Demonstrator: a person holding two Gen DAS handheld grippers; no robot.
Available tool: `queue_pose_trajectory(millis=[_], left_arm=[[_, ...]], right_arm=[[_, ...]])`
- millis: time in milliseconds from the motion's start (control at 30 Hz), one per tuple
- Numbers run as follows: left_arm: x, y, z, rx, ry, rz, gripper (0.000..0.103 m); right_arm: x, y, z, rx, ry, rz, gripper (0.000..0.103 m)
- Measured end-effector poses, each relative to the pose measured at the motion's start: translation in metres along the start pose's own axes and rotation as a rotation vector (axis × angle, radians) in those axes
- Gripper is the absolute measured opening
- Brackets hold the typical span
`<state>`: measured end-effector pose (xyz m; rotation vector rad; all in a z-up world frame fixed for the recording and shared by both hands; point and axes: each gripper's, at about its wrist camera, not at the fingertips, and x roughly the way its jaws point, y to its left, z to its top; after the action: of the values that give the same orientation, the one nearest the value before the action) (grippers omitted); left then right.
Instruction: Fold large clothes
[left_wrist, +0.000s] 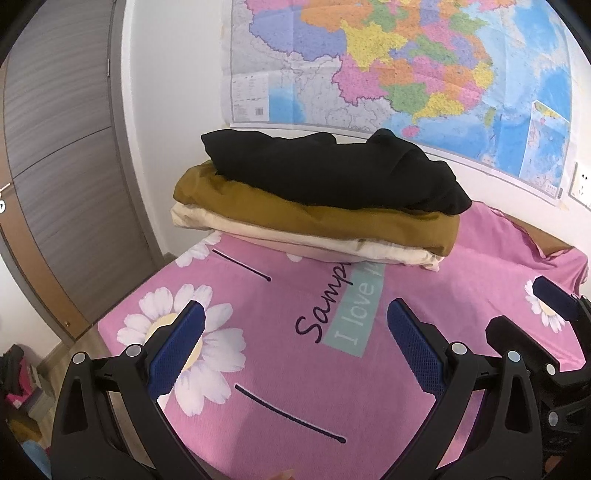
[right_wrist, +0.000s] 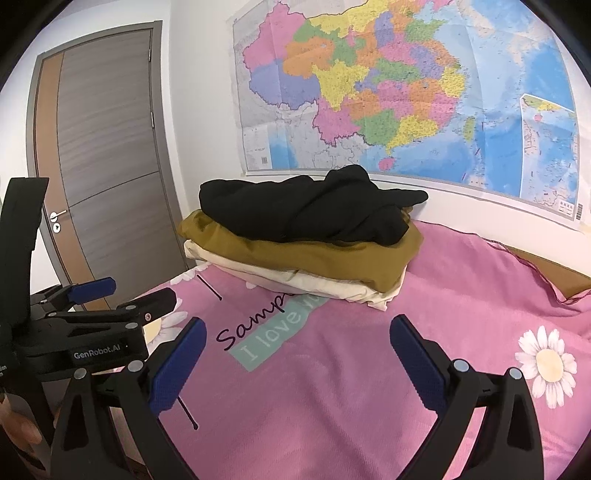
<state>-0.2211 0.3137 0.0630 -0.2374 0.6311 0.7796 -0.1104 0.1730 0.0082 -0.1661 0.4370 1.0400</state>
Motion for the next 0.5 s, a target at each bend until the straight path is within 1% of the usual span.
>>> queue_pose_trajectory(millis=[267, 500], left_arm=[[-0.0040, -0.0002, -0.0033, 0.004, -0.004, 0.004, 0.098], [-0.0074, -0.0016, -0.0054, 0.010, -0.031, 0.004, 0.097]], right_arm=[[-0.0039, 0.0012, -0.0043, 0.006, -0.004, -0.010, 0.097], [-0.0045, 0.0016, -0.0077, 0.010, 0.007, -0.008, 0.097]])
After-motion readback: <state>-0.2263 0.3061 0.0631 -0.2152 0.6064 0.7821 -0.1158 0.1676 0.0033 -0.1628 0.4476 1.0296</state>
